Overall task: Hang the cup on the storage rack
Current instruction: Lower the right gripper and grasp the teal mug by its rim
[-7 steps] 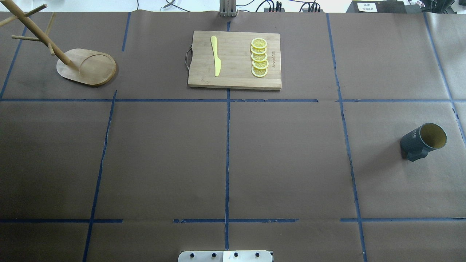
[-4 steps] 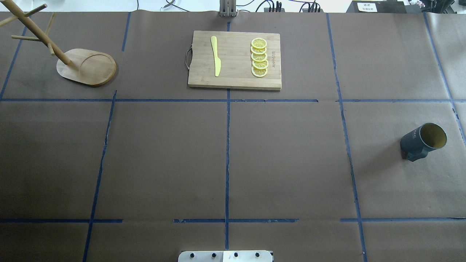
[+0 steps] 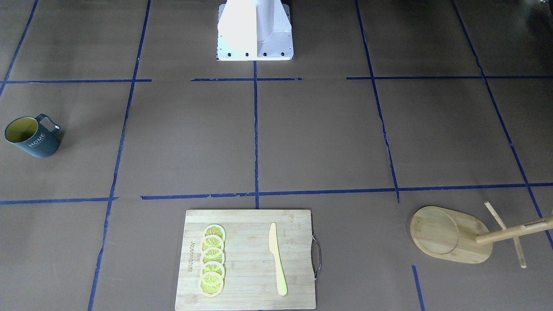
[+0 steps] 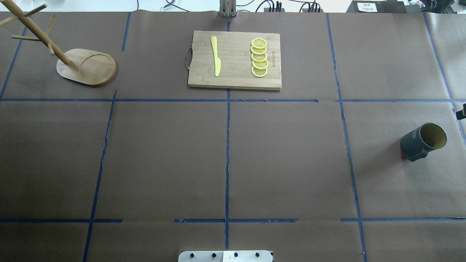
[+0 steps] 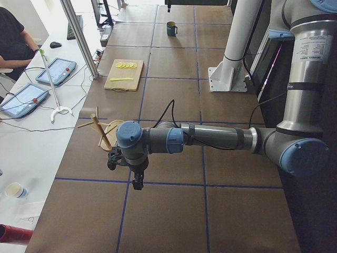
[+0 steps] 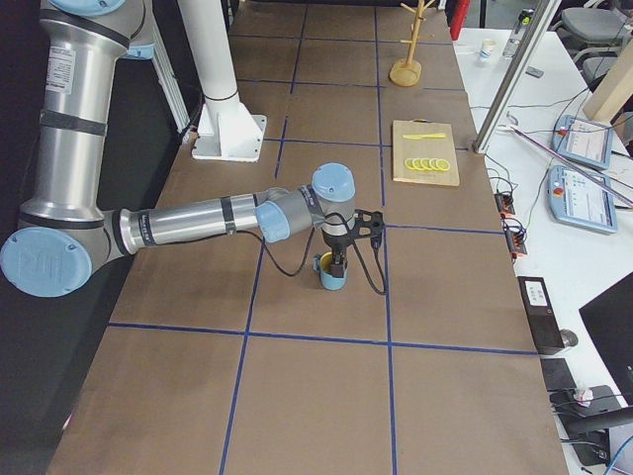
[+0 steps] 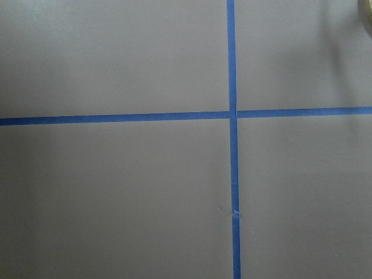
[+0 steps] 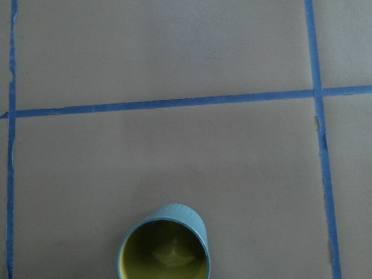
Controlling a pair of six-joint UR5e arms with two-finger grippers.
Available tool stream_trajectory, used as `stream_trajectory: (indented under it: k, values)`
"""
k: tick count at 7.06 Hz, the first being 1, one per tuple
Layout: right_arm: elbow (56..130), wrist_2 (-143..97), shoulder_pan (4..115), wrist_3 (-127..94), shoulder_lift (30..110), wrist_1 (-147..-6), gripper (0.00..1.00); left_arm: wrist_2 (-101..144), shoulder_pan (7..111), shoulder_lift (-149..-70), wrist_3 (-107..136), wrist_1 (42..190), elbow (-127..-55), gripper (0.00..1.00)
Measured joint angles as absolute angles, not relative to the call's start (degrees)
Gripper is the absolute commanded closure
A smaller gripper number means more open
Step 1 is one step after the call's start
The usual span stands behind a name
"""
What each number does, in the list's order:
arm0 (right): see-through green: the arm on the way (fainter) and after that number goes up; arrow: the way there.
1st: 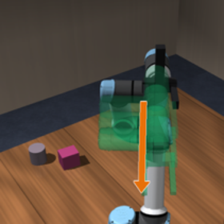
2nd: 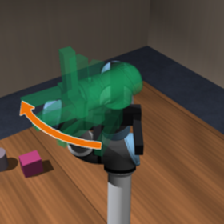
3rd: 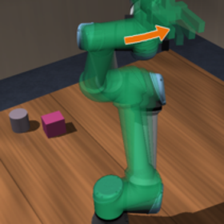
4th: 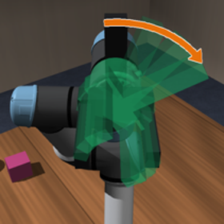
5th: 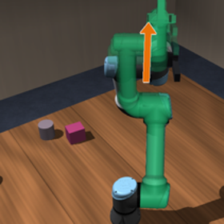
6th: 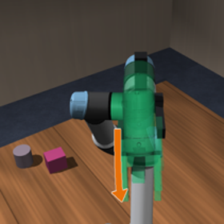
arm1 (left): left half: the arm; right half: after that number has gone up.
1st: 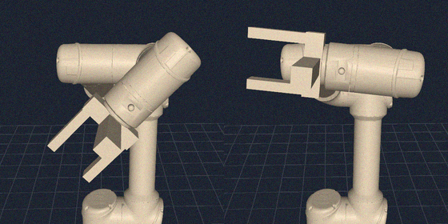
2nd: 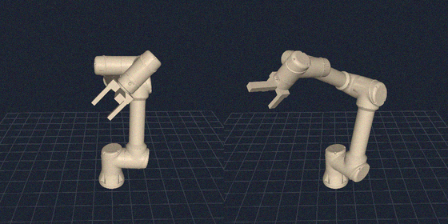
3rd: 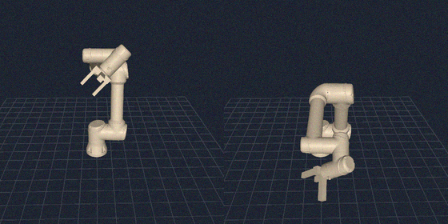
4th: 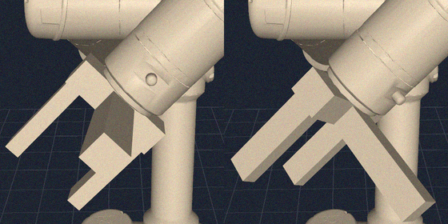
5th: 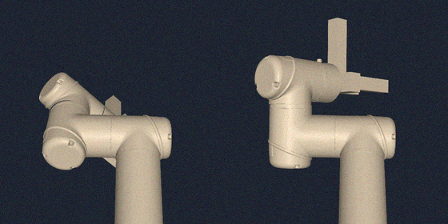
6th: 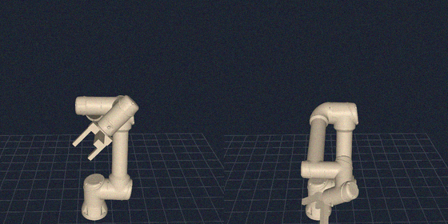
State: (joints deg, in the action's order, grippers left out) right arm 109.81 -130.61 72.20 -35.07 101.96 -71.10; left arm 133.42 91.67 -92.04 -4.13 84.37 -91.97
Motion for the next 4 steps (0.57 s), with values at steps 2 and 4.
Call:
stream_trajectory:
  k: [2,4]
  values:
    - [105.5,-128.13,67.82,-40.37,102.92,-63.81,0.0,133.42,91.67,-92.08,-4.15,84.37,-92.01,0.0]
    - [102.49,-126.94,65.03,-42.33,102.46,-61.81,0.0,133.4,91.67,-92.03,-4.23,84.37,-92.14,0.0]
